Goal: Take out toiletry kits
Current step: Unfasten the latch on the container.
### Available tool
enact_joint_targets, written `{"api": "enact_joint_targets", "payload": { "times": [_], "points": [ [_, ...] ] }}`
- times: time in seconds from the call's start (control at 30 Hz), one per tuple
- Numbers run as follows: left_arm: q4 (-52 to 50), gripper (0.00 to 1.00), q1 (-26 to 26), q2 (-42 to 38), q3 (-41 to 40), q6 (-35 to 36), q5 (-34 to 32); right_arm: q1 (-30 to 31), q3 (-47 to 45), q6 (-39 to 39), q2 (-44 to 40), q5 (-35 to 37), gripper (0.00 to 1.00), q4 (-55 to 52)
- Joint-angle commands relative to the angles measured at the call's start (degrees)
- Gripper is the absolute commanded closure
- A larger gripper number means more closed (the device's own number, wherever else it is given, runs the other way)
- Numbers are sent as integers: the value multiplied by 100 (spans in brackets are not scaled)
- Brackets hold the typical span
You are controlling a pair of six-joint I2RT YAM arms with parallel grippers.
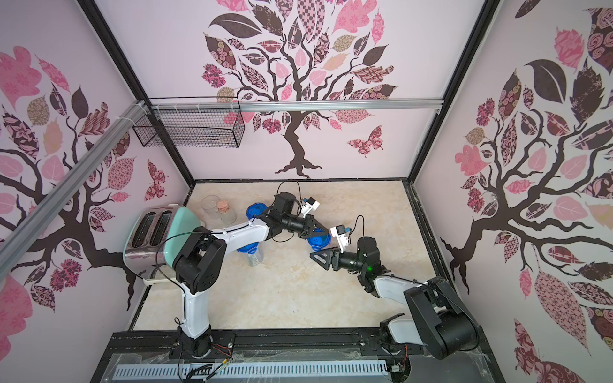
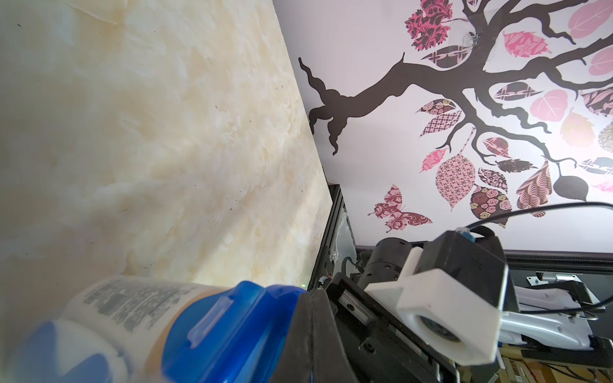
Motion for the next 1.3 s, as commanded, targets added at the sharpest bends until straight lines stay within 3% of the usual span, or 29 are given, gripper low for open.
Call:
{"api": "enact_joint_targets", "payload": {
  "times": [0.0,0.7,1.03,1.27],
  "points": [
    [-916,99,-48,564,-295,329,-557,97,169,-138,62,-86,24,754],
    [-1052,100,-123,620,-209,446,-616,414,-42,-80,57,-639,21,1373],
    [-1317,97,-136,54,-63,648,-786,467,17,-385,-275,-578,20,489],
    [-1926,73,-119,-690,457,818,-1273,461,26,-804,-1159,-28,20,-834]
  ]
}}
